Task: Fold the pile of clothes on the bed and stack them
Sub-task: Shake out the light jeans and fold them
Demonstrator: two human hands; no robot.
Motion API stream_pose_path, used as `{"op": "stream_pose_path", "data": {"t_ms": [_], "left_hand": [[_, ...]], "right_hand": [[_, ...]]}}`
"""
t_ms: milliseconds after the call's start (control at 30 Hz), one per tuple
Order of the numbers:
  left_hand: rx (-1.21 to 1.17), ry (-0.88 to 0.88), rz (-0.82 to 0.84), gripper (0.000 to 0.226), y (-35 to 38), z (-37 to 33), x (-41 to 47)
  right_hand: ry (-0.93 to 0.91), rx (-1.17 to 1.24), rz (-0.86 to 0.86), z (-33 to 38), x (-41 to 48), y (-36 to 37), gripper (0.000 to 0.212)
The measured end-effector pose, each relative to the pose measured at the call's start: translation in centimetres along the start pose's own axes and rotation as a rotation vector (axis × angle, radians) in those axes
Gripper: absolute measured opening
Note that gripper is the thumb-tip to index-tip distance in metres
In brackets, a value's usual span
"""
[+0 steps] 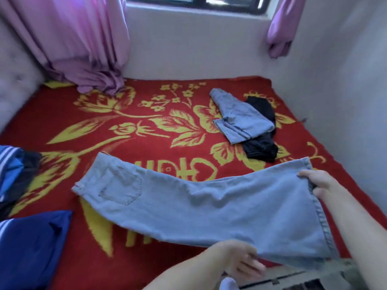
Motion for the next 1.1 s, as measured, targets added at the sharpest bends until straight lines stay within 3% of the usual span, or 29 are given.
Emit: {"op": "stream_pose_path", "data": {"t_ms": [67, 133, 200, 300, 400, 533, 700, 833, 933, 1000, 1100], "left_hand": [[0.193, 0.023, -0.035, 0.029, -0.4, -2.2, -0.2], [0.298, 0.156, -0.284, 0.022, -3.0, -5.2, -0.9], [0.191, 0.363, -0.507, 0.022, -5.6, -8.7, -2.6], [-0.159, 0.635, -0.596, 0.031, -8.7, -13.8, -6.7], [-0.253, 0.785, -0.735, 0.040, -13.4, -16.8, -12.3], [-0.321, 0.932, -0.729, 0.038, -18.2, -16.4, -18.5], [-0.242, 1.170, -0.712, 0.059, -21.2, -13.5, -27.9], [0.023, 1.153, -0.890, 0.054, -23.2, -11.4, -34.1], [0.180, 1.016, -1.189, 0.059, -25.5, -9.1, -37.3], [0.259, 0.881, -1.357, 0.069, -27.3, -7.3, -38.6], [0.518, 0.542, -1.525, 0.076, -29.7, -5.2, -39.6]], "right_hand": [[-0.007, -0.003, -0.051, 1.6, -0.9, -0.4, 0.020], [-0.016, 0.007, 0.005, 2.9, -2.5, 2.5, 0.022], [-0.038, 0.029, 0.083, 4.0, -4.5, 7.3, 0.026], [-0.042, 0.114, 0.269, 5.0, -7.7, 15.8, 0.023], [-0.032, 0.123, 0.411, 5.9, -11.0, 22.4, 0.018], [-0.023, 0.060, 0.574, 6.7, -15.5, 29.7, 0.018], [-0.021, -0.073, 0.699, 4.8, -21.1, 38.7, 0.014], [-0.023, -0.118, 0.775, 1.4, -25.1, 44.1, 0.016], [-0.019, -0.141, 0.786, -0.9, -26.8, 46.6, 0.027], [0.007, -0.132, 0.781, -2.1, -27.4, 47.9, 0.025], [0.054, -0.061, 0.749, -3.4, -27.8, 48.8, 0.017]]}}
Point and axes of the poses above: each hand's wrist, its own x-axis towards the middle knuckle, its own y-axis out of the palm, z = x × y, the point moved 8 cm from there along x, towards the middle knuckle, and after that the axes turned 14 degrees about y, right-handed, at the moved point
